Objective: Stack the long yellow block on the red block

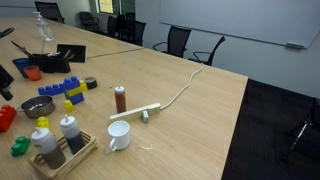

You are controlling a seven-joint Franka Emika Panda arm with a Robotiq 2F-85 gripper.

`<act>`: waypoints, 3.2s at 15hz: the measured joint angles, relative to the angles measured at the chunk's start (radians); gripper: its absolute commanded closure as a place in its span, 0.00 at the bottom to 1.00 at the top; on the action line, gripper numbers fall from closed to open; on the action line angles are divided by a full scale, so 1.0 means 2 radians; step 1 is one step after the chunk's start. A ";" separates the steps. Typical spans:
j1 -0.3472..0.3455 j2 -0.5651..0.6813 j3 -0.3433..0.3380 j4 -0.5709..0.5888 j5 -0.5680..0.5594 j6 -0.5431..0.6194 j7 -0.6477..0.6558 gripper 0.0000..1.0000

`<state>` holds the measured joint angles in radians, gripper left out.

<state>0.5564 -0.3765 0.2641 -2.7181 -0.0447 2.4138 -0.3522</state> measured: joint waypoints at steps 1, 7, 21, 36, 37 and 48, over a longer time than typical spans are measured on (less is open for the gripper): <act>0.007 0.010 0.006 -0.004 0.006 0.013 0.000 0.00; 0.013 0.044 0.021 -0.006 0.009 0.060 0.021 0.00; 0.005 0.130 0.024 0.021 -0.031 0.107 0.022 0.00; -0.065 0.339 0.045 0.150 -0.080 0.154 -0.057 0.00; -0.069 0.347 0.045 0.157 -0.085 0.153 -0.057 0.00; -0.074 0.392 0.040 0.182 -0.128 0.154 -0.043 0.53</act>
<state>0.4078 0.4068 0.3437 -2.3535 -0.3012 2.7209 -0.4391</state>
